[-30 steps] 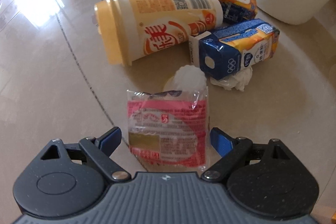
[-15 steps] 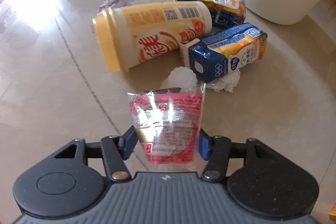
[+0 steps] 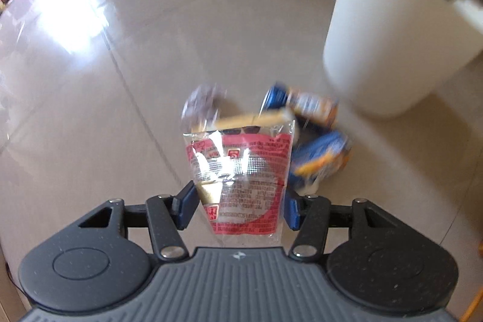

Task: Collect trash
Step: 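Lift the pink wrapper over the bin and open the left gripper, then move the left gripper to the clear plastic cup and grasp it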

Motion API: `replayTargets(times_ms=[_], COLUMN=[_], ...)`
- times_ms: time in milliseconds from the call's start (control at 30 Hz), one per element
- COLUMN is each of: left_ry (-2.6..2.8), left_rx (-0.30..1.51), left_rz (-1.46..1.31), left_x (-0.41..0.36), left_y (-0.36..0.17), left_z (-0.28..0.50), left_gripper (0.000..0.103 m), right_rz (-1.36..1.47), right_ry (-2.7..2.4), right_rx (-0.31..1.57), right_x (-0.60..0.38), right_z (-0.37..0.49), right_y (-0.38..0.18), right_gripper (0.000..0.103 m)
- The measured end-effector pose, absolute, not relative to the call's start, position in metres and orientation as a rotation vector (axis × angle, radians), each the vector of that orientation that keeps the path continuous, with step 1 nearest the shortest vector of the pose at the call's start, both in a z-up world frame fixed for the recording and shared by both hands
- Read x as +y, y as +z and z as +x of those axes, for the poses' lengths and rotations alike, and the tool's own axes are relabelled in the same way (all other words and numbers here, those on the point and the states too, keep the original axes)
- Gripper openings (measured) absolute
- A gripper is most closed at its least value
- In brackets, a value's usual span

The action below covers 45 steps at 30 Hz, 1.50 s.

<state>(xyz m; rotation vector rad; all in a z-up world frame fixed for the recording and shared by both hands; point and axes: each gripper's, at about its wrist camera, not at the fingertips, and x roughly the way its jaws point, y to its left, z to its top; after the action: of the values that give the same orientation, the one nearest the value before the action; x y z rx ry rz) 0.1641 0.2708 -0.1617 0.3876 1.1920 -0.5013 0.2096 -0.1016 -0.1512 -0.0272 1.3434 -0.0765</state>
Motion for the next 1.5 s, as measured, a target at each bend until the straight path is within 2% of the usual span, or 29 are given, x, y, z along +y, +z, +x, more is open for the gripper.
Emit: replayTargets(times_ms=[300, 500, 600, 767, 800, 833, 867, 1133, 1167, 1233, 1367, 1500], left_ry=[-0.603, -0.677, -0.702, -0.764, -0.777, -0.783, -0.776, -0.665, -0.635, -0.558, -0.44, -0.317], left_rx=[1.171, 1.083, 1.082, 1.086, 1.102, 1.118, 1.13, 1.117, 1.107, 1.099, 1.124, 1.181], left_rz=[0.345, 0.362, 0.368, 0.385, 0.382, 0.384, 0.391, 0.366, 0.344, 0.319, 0.288, 0.217], left_x=[0.182, 0.132, 0.101, 0.043, 0.036, 0.03, 0.024, 0.045, 0.056, 0.079, 0.118, 0.153], left_y=[-0.089, -0.037, -0.025, -0.04, -0.045, -0.05, -0.054, -0.051, -0.05, -0.049, -0.065, -0.102], left_z=[0.194, 0.202, 0.207, 0.207, 0.202, 0.199, 0.198, 0.203, 0.204, 0.206, 0.21, 0.206], left_gripper=[0.056, 0.057, 0.058, 0.059, 0.062, 0.076, 0.083, 0.088, 0.093, 0.097, 0.097, 0.097], right_rz=[0.032, 0.011, 0.012, -0.006, -0.011, -0.017, -0.022, -0.037, -0.04, -0.04, -0.032, -0.033], right_ry=[-0.08, -0.069, -0.06, -0.046, -0.044, -0.042, -0.04, -0.03, -0.028, -0.025, -0.022, -0.026], right_rx=[1.364, 1.363, 1.362, 1.362, 1.36, 1.357, 1.354, 1.342, 1.338, 1.332, 1.328, 1.326], right_x=[-0.109, -0.109, -0.109, -0.108, -0.107, -0.109, -0.107, -0.103, -0.103, -0.103, -0.105, -0.105], right_z=[0.216, 0.223, 0.23, 0.233, 0.232, 0.232, 0.229, 0.226, 0.225, 0.224, 0.222, 0.221], right_y=[-0.149, -0.151, -0.151, -0.151, -0.151, -0.152, -0.152, -0.151, -0.151, -0.151, -0.15, -0.148], right_gripper=[0.011, 0.012, 0.012, 0.012, 0.012, 0.012, 0.012, 0.012, 0.012, 0.012, 0.012, 0.012])
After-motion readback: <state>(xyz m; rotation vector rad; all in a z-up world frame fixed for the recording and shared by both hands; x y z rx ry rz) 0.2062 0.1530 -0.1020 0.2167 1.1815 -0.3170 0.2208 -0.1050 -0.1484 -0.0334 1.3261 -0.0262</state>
